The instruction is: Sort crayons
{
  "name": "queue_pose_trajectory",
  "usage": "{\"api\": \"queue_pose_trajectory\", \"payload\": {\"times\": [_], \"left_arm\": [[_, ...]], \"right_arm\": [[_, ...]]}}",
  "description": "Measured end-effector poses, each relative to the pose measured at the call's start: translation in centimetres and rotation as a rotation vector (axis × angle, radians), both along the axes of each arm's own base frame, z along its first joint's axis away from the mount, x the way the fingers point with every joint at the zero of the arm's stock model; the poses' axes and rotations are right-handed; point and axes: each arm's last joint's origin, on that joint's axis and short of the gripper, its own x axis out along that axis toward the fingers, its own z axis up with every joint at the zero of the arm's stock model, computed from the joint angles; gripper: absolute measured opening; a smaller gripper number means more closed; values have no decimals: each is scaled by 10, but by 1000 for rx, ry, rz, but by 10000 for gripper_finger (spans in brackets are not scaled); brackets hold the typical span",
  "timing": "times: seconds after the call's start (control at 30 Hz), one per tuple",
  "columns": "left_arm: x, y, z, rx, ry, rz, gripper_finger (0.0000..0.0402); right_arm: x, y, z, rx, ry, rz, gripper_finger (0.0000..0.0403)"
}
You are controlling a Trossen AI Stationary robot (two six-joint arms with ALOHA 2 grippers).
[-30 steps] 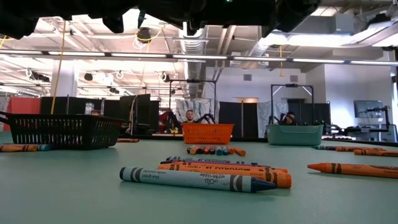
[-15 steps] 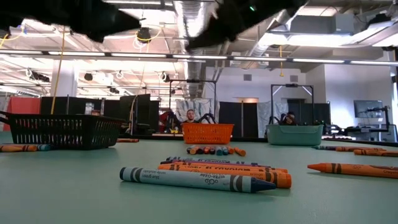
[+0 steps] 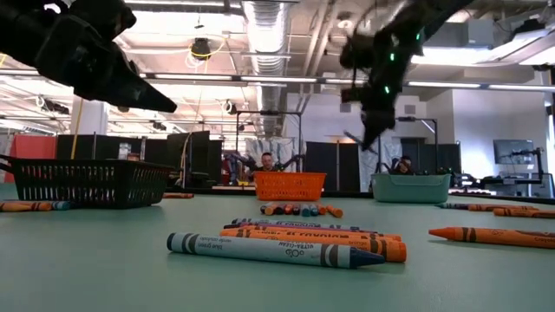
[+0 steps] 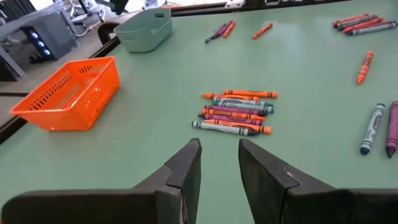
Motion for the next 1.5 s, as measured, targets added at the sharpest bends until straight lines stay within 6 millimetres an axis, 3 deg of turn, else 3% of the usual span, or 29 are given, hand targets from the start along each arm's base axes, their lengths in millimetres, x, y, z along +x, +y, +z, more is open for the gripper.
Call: {"api": "queue_pose_trajectory", "payload": {"times": [0.2,0.47,0.83,1.03,1.27,1.5], "left_arm": [[0,0,-1,8,13,0,98],[-1,0,-1,1,12,4,98],[0,0,-1,-5,8,10,98],[-1,0,-1,-6,7,10,98],[0,0,-1,-23,2,15,98],[-2,-1,-1,-43,20,-37,98]], "right_arm": [[-22,-23,-21,97,165,-57,9],[-37,-31,-23,144,204,-130,9],[-40,-31,-24,161,222,-136,74],[-42,-29,-23,152,249,-167,90],[-51,-6,-11,285,399,-299,91],[-39,55,16,321,463,-295,91]]}}
